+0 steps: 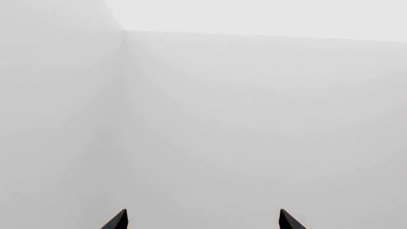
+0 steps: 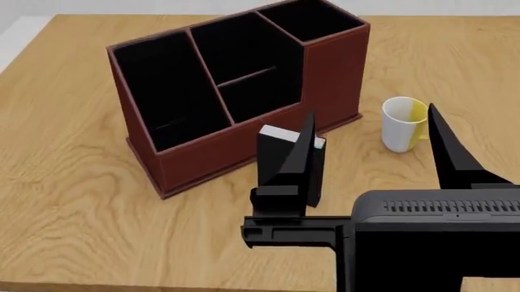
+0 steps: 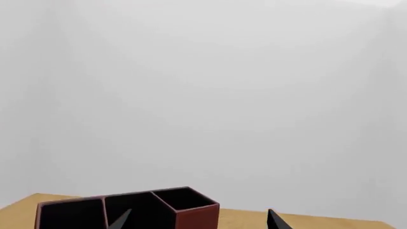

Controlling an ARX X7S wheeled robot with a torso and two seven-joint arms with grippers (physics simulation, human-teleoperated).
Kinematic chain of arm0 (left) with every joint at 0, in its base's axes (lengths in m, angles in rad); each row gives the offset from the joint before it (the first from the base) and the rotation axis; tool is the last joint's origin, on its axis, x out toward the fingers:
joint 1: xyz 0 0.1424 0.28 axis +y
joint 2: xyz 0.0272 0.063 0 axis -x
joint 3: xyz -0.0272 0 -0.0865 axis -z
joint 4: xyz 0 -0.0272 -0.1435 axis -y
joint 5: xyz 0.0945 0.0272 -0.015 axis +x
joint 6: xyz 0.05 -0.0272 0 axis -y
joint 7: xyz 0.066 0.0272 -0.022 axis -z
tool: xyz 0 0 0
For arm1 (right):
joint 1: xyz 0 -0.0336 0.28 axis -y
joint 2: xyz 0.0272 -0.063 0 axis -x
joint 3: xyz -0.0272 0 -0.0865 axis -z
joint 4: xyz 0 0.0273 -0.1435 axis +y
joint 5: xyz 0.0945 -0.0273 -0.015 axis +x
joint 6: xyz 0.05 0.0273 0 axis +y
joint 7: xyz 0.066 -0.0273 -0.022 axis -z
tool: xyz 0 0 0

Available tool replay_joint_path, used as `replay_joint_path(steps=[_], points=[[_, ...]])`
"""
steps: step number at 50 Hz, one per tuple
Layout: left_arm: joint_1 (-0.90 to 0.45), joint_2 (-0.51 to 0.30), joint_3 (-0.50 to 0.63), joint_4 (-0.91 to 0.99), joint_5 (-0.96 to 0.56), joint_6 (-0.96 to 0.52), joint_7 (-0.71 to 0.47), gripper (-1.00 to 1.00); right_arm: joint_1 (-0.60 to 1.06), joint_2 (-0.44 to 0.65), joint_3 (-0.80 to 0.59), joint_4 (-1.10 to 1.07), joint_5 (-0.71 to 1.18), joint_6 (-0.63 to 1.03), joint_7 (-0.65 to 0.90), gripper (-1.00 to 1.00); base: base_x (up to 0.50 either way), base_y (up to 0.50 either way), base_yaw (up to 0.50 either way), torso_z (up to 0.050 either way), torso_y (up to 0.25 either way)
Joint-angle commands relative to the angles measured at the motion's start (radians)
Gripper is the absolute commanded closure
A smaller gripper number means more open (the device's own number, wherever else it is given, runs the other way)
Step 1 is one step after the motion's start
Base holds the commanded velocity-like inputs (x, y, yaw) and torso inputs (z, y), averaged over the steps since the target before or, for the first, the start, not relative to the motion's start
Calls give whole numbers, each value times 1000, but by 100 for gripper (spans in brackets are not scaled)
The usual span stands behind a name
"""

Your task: Pick up the book and place it in the front compartment of the caddy.

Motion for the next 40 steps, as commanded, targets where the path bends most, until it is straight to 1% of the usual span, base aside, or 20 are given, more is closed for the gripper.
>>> replay_joint_path(steps=[1,20,25,40], points=[[-10,2,13,-7,3,2,2,-100,-15,6,2,0,-9,-16,-1,-100,375,39,0,0,10],[-3,-13,11,6,-2,12,-12,-100,-15,6,-6,3,-16,-24,-1,-100,397,17,0,0,1],[-18,0,27,-11,11,11,-1,-100,-14,10,-4,-3,-10,-22,5,-100,402,9,0,0,2],[-20,-9,29,-5,5,14,-11,-100,-12,19,-1,-9,-2,-24,14,-100,405,7,0,0,1]])
